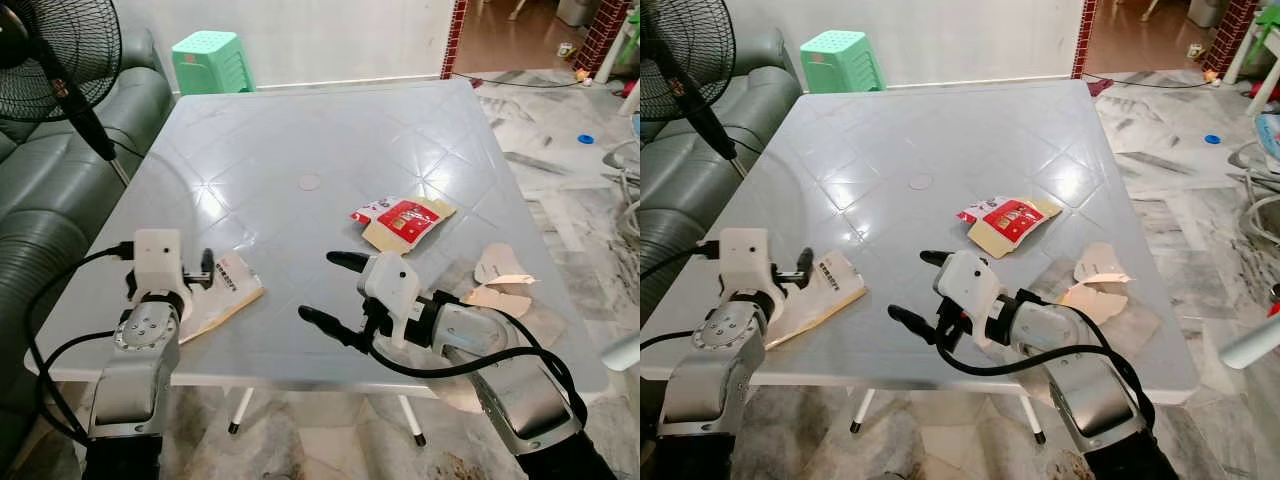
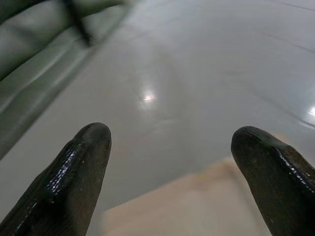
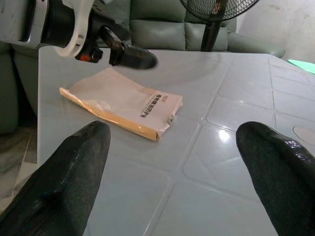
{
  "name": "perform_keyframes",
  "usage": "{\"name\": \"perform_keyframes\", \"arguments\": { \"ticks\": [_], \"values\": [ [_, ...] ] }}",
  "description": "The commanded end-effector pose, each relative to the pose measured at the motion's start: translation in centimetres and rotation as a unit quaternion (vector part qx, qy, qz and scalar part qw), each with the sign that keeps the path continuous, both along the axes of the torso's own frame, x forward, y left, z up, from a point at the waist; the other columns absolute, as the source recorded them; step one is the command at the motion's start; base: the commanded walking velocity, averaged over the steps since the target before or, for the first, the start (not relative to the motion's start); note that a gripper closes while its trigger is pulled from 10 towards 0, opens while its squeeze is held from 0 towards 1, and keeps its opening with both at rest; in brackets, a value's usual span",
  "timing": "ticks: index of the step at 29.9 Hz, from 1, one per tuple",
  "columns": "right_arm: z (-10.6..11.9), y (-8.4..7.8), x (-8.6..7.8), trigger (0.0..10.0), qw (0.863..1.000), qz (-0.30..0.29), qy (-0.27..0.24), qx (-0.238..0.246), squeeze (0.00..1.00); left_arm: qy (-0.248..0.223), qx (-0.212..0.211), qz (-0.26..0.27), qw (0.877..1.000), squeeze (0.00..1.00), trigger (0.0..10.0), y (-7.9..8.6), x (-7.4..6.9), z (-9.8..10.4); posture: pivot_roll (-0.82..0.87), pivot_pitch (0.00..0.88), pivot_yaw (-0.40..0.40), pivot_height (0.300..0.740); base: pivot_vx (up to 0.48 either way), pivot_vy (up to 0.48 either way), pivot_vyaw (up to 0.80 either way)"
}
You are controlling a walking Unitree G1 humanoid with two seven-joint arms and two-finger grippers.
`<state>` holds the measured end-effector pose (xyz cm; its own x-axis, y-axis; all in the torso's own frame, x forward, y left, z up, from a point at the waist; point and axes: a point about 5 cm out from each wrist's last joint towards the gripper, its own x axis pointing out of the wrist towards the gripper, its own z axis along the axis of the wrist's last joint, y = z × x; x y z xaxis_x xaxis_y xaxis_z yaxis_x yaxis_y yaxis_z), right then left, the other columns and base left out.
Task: Picking trash to rubbish bin
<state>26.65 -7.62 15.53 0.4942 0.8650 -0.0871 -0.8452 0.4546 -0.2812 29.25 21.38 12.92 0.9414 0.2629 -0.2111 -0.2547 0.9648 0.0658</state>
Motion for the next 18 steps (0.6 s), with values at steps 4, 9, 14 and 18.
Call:
{"name": "perform_keyframes", "arguments": {
  "ticks": [4, 9, 14, 18],
  "values": [
    [0.2, 0.3, 0.0, 10.0, 1.0, 0.004, -0.01, -0.002, 0.16, 0.008, -0.038, 0.076, 0.996, 0.0, 10.0, 1.2, -0.8, -0.3, -0.02, 0.034, 0.06, 0.74, 0.0, 0.0, 0.0],
    [0.1, 0.4, 0.1, 10.0, 1.0, 0.004, -0.01, -0.002, 0.16, -0.002, -0.056, 0.114, 0.992, 0.0, 10.0, 1.4, -1.4, 0.1, -0.01, 0.033, 0.061, 0.74, 0.0, 0.0, 0.0],
    [0.0, 0.5, 0.1, 10.0, 1.0, 0.006, -0.01, -0.003, 0.16, 0.006, -0.094, 0.118, 0.988, 0.0, 10.0, 0.4, -2.0, 0.0, 0.0, 0.03, 0.063, 0.74, 0.0, 0.0, 0.0],
    [-0.1, 0.5, 0.2, 10.0, 1.0, 0.007, -0.01, -0.003, 0.16, 0.034, -0.161, 0.109, 0.98, 0.0, 10.0, -1.1, -2.9, -1.0, 0.0, 0.031, 0.063, 0.74, 0.0, 0.0, 0.0]
  ]
}}
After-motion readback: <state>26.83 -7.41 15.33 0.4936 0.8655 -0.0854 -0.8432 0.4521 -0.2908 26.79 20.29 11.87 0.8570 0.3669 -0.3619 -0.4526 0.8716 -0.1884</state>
